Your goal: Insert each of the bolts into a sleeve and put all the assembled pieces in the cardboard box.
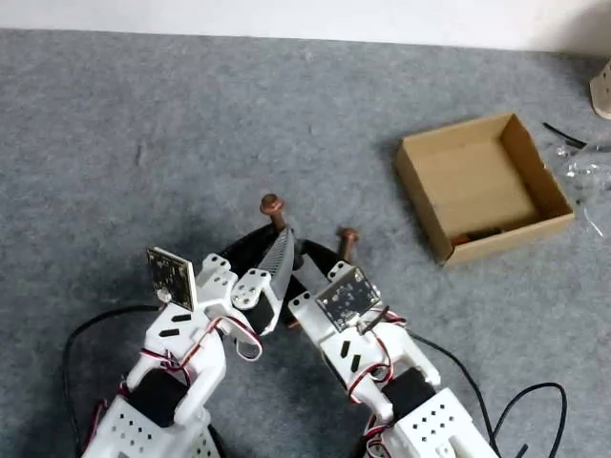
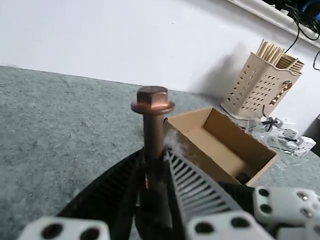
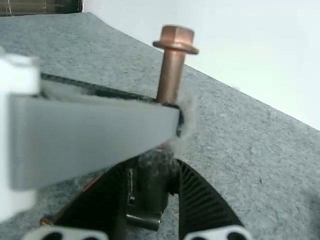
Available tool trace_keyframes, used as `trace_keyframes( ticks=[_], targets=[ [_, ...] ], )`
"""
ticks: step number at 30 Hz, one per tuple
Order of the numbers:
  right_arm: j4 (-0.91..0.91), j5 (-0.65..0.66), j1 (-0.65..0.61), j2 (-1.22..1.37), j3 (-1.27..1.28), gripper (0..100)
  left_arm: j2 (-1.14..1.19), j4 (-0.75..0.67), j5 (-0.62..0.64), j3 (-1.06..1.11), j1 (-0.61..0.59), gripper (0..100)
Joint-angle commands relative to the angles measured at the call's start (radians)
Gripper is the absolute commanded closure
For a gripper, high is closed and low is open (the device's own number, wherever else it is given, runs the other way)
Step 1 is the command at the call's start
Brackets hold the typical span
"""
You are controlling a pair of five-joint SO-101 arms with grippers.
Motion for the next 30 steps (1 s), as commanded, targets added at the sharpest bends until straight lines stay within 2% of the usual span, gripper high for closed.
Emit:
trace_keyframes(
  ticks=[1, 4, 7, 10, 14, 17, 20, 25, 27, 30],
  targets=[
    [-0.018, 0.009, 0.018, -0.007, 0.097, 99.4, -0.013, 0.086, -0.003, 0.021, 0.004, 83],
    [-0.018, 0.009, 0.038, -0.007, 0.097, 99.4, -0.013, 0.141, -0.002, 0.019, 0.007, 75],
    [-0.021, 0.008, 0.048, -0.007, 0.097, 99.4, -0.013, 0.138, 0.043, 0.016, -0.053, 74],
    [-0.019, 0.006, 0.048, -0.007, 0.097, 99.4, -0.013, 0.137, 0.164, -0.047, -0.171, 74],
    [-0.019, 0.006, 0.048, -0.007, 0.097, 99.4, -0.013, 0.141, 0.404, -0.133, -0.412, 74],
    [-0.018, 0.006, 0.048, -0.007, 0.097, 99.4, -0.013, 0.141, 0.482, -0.147, -0.542, 74],
    [-0.018, 0.006, 0.061, -0.007, 0.097, 99.4, -0.013, 0.143, 0.433, -0.14, -0.549, 74],
    [-0.025, 0.005, 0.147, -0.007, 0.096, 99.4, -0.013, 0.173, 0.216, -0.114, -0.421, 75],
    [-0.025, 0.005, 0.174, -0.008, 0.093, 99.4, -0.013, 0.178, 0.117, -0.088, -0.371, 80],
    [-0.058, 0.005, 0.216, -0.007, 0.097, 99.4, -0.013, 0.173, 0.009, -0.05, -0.335, 93]
  ],
)
